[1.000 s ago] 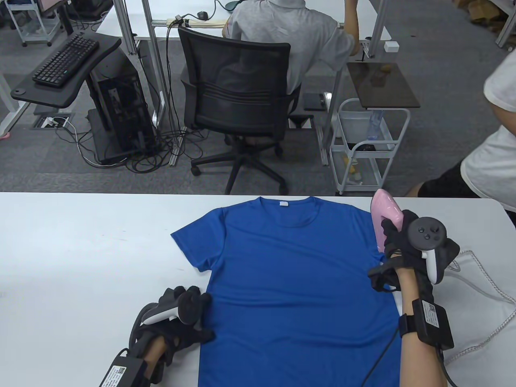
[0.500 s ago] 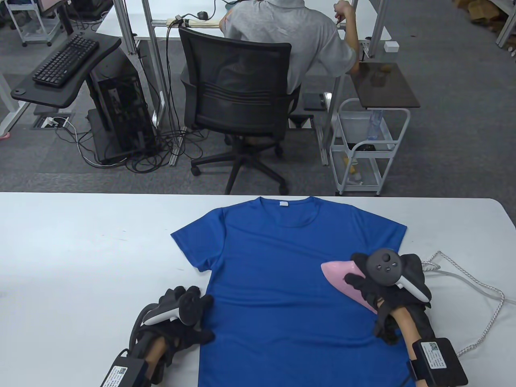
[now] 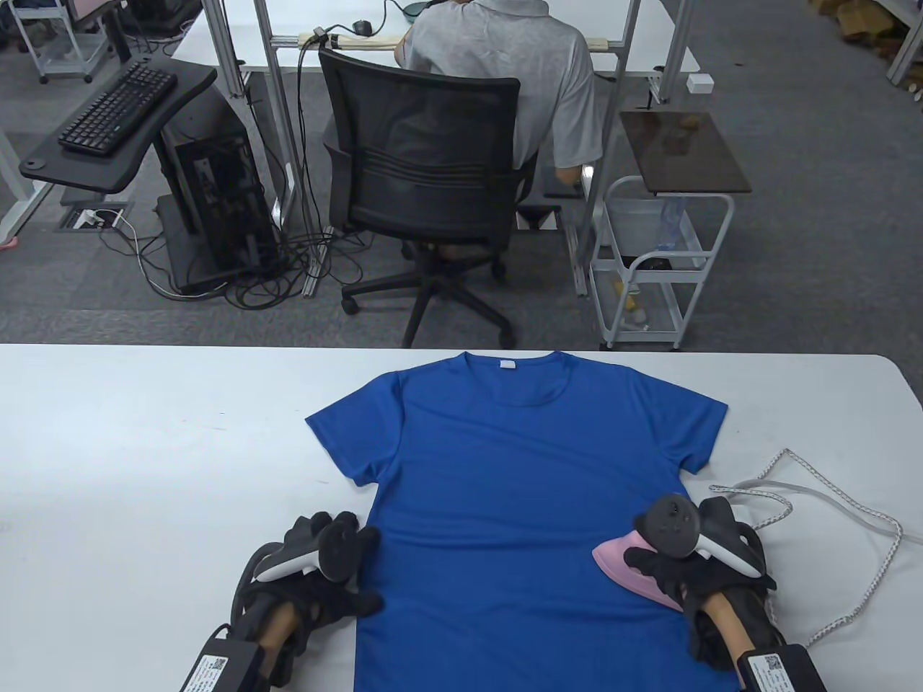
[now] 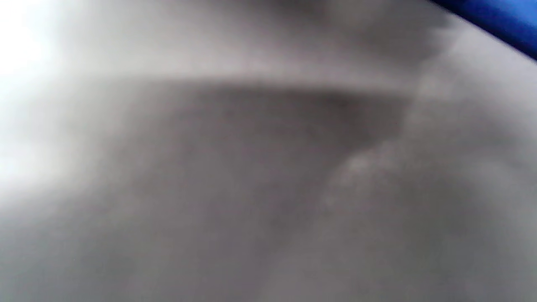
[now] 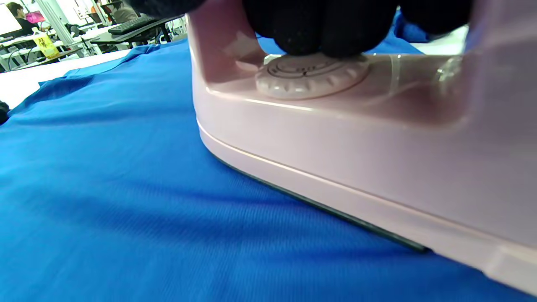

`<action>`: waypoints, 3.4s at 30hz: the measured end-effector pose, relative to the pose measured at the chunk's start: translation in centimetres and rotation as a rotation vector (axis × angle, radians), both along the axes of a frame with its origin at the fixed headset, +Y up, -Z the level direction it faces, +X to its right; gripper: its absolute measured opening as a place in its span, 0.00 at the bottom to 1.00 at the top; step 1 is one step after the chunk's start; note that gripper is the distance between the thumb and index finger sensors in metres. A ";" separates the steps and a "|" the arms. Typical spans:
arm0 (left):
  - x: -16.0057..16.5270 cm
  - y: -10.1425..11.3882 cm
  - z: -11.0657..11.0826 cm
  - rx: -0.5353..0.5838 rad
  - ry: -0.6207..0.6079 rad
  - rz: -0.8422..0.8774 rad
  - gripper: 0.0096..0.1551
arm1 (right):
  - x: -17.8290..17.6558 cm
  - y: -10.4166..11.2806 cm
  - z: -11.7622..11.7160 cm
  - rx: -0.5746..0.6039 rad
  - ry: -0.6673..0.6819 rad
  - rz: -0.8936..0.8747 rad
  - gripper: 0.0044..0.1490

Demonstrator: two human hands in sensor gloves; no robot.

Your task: Iron t-shirt with electric iron on table

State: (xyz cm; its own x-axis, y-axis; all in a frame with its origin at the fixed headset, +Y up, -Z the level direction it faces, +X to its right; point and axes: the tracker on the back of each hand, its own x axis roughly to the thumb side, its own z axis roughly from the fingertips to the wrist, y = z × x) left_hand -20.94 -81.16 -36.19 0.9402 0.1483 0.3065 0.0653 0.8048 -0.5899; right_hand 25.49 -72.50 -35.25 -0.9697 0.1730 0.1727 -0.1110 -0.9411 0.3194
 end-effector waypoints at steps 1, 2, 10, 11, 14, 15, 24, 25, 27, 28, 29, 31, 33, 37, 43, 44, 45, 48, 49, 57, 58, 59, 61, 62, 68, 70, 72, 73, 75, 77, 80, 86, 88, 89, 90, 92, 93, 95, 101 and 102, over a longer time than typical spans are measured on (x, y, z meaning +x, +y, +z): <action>0.0 0.0 0.0 0.000 0.001 -0.001 0.58 | 0.1 0.0 0.4 -0.003 0.007 -0.006 0.46; 0.0 0.0 0.0 0.000 0.003 -0.001 0.58 | 0.1 0.0 1.0 -0.004 0.024 -0.005 0.46; 0.0 0.0 0.0 -0.005 0.003 0.000 0.58 | 0.3 0.0 5.1 -0.007 0.111 -0.013 0.46; 0.0 0.0 0.0 -0.005 0.003 0.001 0.58 | 0.2 0.0 5.4 -0.012 0.118 -0.018 0.46; 0.0 -0.1 0.0 -0.001 0.007 0.010 0.58 | 0.2 0.0 6.2 -0.021 0.139 -0.033 0.45; 0.0 -0.1 0.0 -0.001 0.009 0.011 0.58 | 0.1 0.1 6.5 -0.029 0.149 -0.040 0.45; 0.0 -0.1 0.0 -0.002 0.009 0.007 0.58 | 0.0 0.1 6.6 -0.005 0.168 -0.042 0.45; 0.0 -0.1 0.0 -0.003 0.010 0.010 0.58 | -0.2 0.1 6.5 -0.007 0.153 -0.044 0.45; 0.0 -0.1 0.0 -0.004 0.010 0.009 0.58 | -0.5 0.2 6.1 -0.001 0.134 -0.039 0.45; 0.0 -0.1 0.0 -0.005 0.010 0.006 0.58 | -0.8 0.2 5.8 0.005 0.121 -0.033 0.45; 0.0 -0.1 0.0 -0.005 0.010 0.006 0.58 | -1.0 0.2 5.6 0.009 0.111 -0.028 0.45; 0.0 -0.1 0.0 -0.005 0.011 0.009 0.58 | -1.7 0.1 4.8 0.027 0.092 -0.006 0.45; 0.0 -0.1 0.0 -0.006 0.011 0.009 0.58 | -2.4 0.2 3.9 0.029 0.065 0.009 0.45; 0.0 -0.1 0.0 -0.012 0.009 0.004 0.58 | -4.0 0.2 2.1 0.033 0.016 0.036 0.45; 0.0 -0.1 0.0 -0.008 0.009 0.005 0.58 | -6.2 0.0 -1.2 0.044 -0.081 0.032 0.45; 0.0 -0.1 0.0 -0.008 0.009 0.006 0.58 | -6.5 0.0 -1.6 0.049 -0.085 0.036 0.45; 0.0 -0.1 0.0 -0.008 0.009 0.009 0.58 | -6.7 0.0 -2.1 0.055 -0.092 0.039 0.45; 0.0 -0.1 0.0 -0.012 0.009 0.009 0.57 | -7.3 -0.2 -3.2 0.082 -0.108 0.032 0.45; 0.0 -0.1 0.0 -0.013 0.009 0.009 0.57 | -7.4 -0.2 -3.3 0.088 -0.108 0.031 0.45; 0.0 -0.1 -0.1 -0.013 0.010 0.009 0.57 | -7.6 -0.3 -2.7 0.078 -0.061 0.005 0.45; -0.1 -0.1 -0.1 -0.013 0.010 0.010 0.57 | -7.8 -0.3 -2.3 0.074 -0.044 0.007 0.45; -0.1 -0.1 -0.1 -0.014 0.012 0.012 0.57 | -8.0 -0.2 -2.0 0.071 -0.019 0.013 0.45; -0.1 -0.1 -0.1 -0.015 0.013 0.013 0.57 | -8.3 -0.2 -1.3 0.065 0.030 0.018 0.45; -0.1 -0.1 -0.1 -0.016 0.013 0.012 0.57 | -8.5 -0.2 -0.9 0.060 0.057 0.017 0.45; -0.1 -0.1 -0.1 -0.013 0.013 0.014 0.57 | -9.4 -0.1 1.5 0.031 0.175 0.007 0.44; -0.1 -0.1 -0.1 -0.013 0.013 0.012 0.57 | -9.7 -0.1 2.5 0.013 0.224 -0.001 0.44; -0.1 -0.1 -0.1 -0.013 0.013 0.012 0.57 | -10.0 -0.1 3.4 0.003 0.271 -0.005 0.44; -0.1 -0.1 -0.1 -0.013 0.013 0.013 0.57 | -10.1 -0.1 3.6 0.002 0.287 -0.004 0.44; -0.1 -0.1 -0.1 -0.013 0.013 0.015 0.57 | -10.4 0.0 4.4 0.001 0.338 0.000 0.44; -0.1 -0.1 -0.1 -0.015 0.013 0.012 0.57 | -10.6 0.0 4.8 -0.008 0.370 -0.002 0.44; -0.1 -0.1 -0.1 -0.014 0.013 0.013 0.57 | -10.7 0.0 5.0 -0.011 0.382 -0.002 0.44; -0.1 -0.1 -0.1 -0.015 0.014 0.011 0.57 | -10.9 0.0 4.5 -0.016 0.322 -0.020 0.44; -0.1 -0.1 -0.1 -0.014 0.013 0.013 0.57 | -11.2 0.0 4.2 -0.003 0.303 -0.005 0.44; -0.1 -0.1 -0.1 -0.014 0.014 0.015 0.57 | -11.4 0.0 3.9 -0.001 0.289 0.001 0.44; -0.1 -0.1 -0.1 -0.014 0.014 0.016 0.57 | -11.7 0.0 3.5 -0.002 0.269 0.005 0.44; -0.1 -0.1 -0.1 -0.014 0.013 0.014 0.57 | -12.1 0.0 2.7 -0.001 0.228 0.008 0.44; -0.1 -0.1 -0.1 -0.015 0.013 0.013 0.57 | -12.3 0.0 2.4 0.000 0.211 0.008 0.44; -0.1 -0.1 -0.1 -0.014 0.013 0.014 0.57 | -12.9 0.0 1.5 0.008 0.173 0.013 0.44; -0.1 -0.1 -0.1 -0.012 0.013 0.014 0.57 | -14.5 -0.3 -1.3 0.043 0.070 0.008 0.45; -0.1 -0.1 -0.1 -0.012 0.013 0.016 0.57 | -14.8 -0.3 -1.7 0.050 0.057 0.010 0.45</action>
State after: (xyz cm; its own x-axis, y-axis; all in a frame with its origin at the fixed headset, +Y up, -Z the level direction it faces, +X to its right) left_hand -21.03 -81.27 -36.29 0.9416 0.1671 0.2925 0.0446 0.7987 -0.6001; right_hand 10.72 -72.79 -36.93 -0.9596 0.1531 0.2359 -0.0846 -0.9571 0.2772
